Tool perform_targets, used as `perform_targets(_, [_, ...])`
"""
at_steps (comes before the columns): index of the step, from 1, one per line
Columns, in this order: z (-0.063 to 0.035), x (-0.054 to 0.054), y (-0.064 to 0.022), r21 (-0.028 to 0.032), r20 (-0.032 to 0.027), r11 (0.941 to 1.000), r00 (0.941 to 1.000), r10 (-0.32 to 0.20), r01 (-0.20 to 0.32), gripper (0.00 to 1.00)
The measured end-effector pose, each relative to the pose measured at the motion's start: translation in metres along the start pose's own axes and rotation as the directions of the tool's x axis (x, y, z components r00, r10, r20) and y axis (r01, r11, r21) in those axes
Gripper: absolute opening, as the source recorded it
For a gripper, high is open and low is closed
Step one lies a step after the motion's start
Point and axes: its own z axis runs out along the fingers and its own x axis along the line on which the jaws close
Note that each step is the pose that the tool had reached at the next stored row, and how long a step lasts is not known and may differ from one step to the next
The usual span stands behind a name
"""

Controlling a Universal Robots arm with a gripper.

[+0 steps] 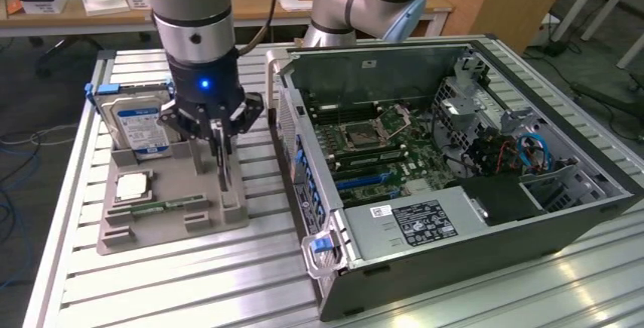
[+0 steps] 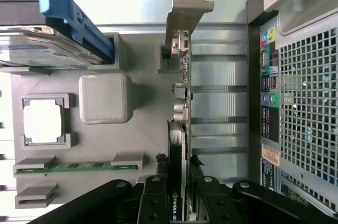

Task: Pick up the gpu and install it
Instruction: 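Pick up the gpu and move the gpu toward the slot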

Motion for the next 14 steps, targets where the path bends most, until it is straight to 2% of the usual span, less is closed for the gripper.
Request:
perform_targets(4, [-0.0144,0.0,0.0006,-0.0001,0.0,1.0,1.0,0.0,0.0,0.26])
perform_targets(14, [-0.0596,-0.001,0.0025,-0.0002,0.0,1.0,1.0,0.0,0.0,0.26])
